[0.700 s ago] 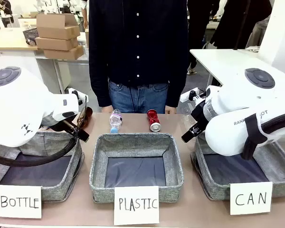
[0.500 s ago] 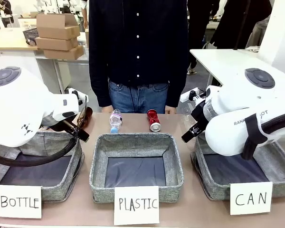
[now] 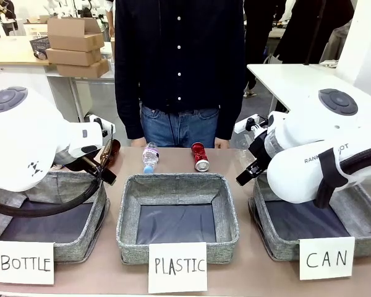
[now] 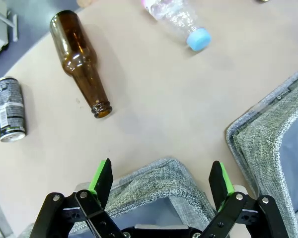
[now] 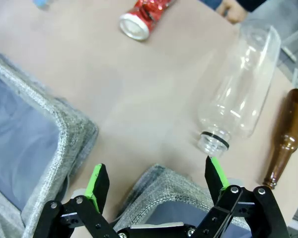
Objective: Sort the can waste into the basket.
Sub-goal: Pick up the can waste from the table and place it in the right Fabric basket.
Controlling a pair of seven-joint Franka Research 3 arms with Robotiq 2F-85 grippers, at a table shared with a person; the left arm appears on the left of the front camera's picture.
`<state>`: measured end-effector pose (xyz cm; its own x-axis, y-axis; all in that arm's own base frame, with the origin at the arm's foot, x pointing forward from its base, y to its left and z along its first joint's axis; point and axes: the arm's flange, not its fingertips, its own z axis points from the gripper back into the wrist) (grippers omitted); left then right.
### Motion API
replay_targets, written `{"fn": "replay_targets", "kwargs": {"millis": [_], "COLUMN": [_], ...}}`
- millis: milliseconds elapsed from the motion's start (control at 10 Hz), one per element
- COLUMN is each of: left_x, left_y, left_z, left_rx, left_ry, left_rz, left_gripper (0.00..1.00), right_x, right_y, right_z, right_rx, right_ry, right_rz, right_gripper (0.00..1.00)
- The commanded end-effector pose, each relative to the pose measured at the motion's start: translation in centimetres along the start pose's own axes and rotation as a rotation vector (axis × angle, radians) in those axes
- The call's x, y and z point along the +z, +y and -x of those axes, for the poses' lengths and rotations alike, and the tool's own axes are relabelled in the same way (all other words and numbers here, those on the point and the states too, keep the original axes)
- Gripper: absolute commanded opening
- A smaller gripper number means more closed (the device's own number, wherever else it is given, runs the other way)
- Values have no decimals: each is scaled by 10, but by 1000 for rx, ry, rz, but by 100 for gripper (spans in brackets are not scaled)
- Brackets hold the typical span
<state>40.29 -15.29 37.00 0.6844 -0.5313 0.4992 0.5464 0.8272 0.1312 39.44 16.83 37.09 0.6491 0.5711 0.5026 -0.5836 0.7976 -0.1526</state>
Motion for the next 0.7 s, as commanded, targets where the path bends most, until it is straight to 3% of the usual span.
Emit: {"fn": "replay_targets", "kwargs": {"millis": [0,200,300,400,500,600], "left_x": [18,102,141,172,185,177], "left_y": [0,-2,-12,-25,-37,-48], "left_z": [-5,-6,7,29,52,65], "left_rx": [-34,-24,-60,-121,-180,-182], "left_ry": [2,-63,-92,-108,-101,-17], "left_rz": [31,62,49,6,4,-53], "left_gripper": [100,100,100,100,100,100], "right_x": [16,94,126,158,179,183], "right_y": [-2,-11,-13,-10,-1,11], "right_z": [-7,-11,-4,13,31,44], "right_rx": [3,0,-60,-38,-12,17], "right_ry": [-1,-25,30,8,-19,-53], "right_rz": [-34,-130,-109,-118,-67,-13], "right_gripper": [100,100,100,100,100,100]}}
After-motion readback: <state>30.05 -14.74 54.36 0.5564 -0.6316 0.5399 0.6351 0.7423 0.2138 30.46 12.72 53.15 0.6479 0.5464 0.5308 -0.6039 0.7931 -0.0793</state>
